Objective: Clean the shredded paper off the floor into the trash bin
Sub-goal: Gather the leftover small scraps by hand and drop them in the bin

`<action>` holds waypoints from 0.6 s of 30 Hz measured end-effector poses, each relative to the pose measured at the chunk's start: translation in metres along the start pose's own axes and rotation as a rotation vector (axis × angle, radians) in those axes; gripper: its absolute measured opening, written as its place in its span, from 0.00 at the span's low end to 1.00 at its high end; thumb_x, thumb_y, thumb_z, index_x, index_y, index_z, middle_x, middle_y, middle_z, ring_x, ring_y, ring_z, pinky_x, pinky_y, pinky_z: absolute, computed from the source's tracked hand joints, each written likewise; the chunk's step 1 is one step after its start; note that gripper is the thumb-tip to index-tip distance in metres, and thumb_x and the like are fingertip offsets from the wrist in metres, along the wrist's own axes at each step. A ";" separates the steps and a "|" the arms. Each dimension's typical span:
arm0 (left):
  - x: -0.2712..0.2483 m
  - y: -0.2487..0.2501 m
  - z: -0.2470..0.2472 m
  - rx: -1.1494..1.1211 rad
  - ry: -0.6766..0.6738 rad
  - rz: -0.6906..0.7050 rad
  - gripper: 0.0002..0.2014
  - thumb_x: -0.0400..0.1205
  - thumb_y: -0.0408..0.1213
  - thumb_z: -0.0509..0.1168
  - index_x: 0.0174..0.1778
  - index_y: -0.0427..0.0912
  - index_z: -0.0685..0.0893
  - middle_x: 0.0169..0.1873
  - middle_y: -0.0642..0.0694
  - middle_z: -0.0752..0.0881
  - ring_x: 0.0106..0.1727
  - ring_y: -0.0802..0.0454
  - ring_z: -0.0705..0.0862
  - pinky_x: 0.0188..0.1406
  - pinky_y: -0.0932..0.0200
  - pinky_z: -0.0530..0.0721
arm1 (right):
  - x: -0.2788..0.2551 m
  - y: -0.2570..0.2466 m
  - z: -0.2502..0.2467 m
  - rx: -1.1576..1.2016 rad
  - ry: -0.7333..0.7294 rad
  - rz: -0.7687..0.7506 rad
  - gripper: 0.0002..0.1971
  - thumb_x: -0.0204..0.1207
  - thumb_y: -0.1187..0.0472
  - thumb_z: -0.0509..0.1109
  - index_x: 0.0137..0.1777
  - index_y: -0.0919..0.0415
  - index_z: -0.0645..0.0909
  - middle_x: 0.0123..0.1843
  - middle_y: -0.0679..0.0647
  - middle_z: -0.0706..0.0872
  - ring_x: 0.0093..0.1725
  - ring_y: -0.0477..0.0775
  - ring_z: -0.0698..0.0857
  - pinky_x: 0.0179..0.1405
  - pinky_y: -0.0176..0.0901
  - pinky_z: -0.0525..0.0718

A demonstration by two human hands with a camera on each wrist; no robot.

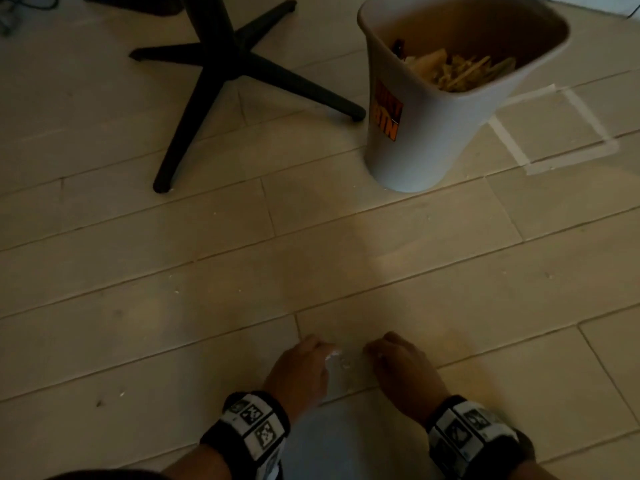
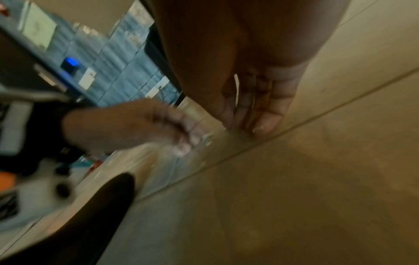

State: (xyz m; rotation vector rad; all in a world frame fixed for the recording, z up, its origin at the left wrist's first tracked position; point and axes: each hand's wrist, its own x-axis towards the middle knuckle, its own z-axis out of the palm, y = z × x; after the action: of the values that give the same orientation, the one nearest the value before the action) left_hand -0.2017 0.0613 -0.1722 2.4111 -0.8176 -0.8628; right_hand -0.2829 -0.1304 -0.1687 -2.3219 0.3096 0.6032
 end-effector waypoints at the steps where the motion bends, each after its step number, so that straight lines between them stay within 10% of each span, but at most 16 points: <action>1: 0.001 0.006 0.003 0.019 -0.036 0.029 0.21 0.82 0.31 0.58 0.70 0.50 0.80 0.63 0.50 0.80 0.61 0.49 0.83 0.63 0.58 0.79 | -0.001 -0.005 0.006 -0.016 -0.023 -0.021 0.15 0.84 0.59 0.58 0.65 0.50 0.82 0.59 0.51 0.79 0.55 0.58 0.82 0.52 0.47 0.79; 8: 0.017 0.002 -0.017 0.027 0.019 -0.004 0.17 0.84 0.33 0.56 0.65 0.49 0.84 0.58 0.50 0.84 0.58 0.52 0.83 0.59 0.57 0.81 | -0.001 0.002 -0.001 0.024 0.033 0.009 0.15 0.82 0.61 0.59 0.63 0.49 0.83 0.59 0.49 0.80 0.57 0.55 0.82 0.54 0.46 0.80; 18: 0.026 0.006 -0.001 0.352 -0.094 0.353 0.18 0.82 0.43 0.60 0.67 0.45 0.80 0.63 0.45 0.78 0.62 0.45 0.77 0.45 0.46 0.87 | 0.004 0.016 -0.013 -0.009 0.113 0.056 0.14 0.85 0.59 0.57 0.62 0.49 0.82 0.60 0.50 0.80 0.56 0.59 0.83 0.52 0.51 0.80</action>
State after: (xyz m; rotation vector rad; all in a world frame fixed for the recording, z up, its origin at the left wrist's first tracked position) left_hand -0.1874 0.0397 -0.1789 2.4114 -1.4861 -0.7438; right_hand -0.2807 -0.1510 -0.1715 -2.3674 0.4263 0.5023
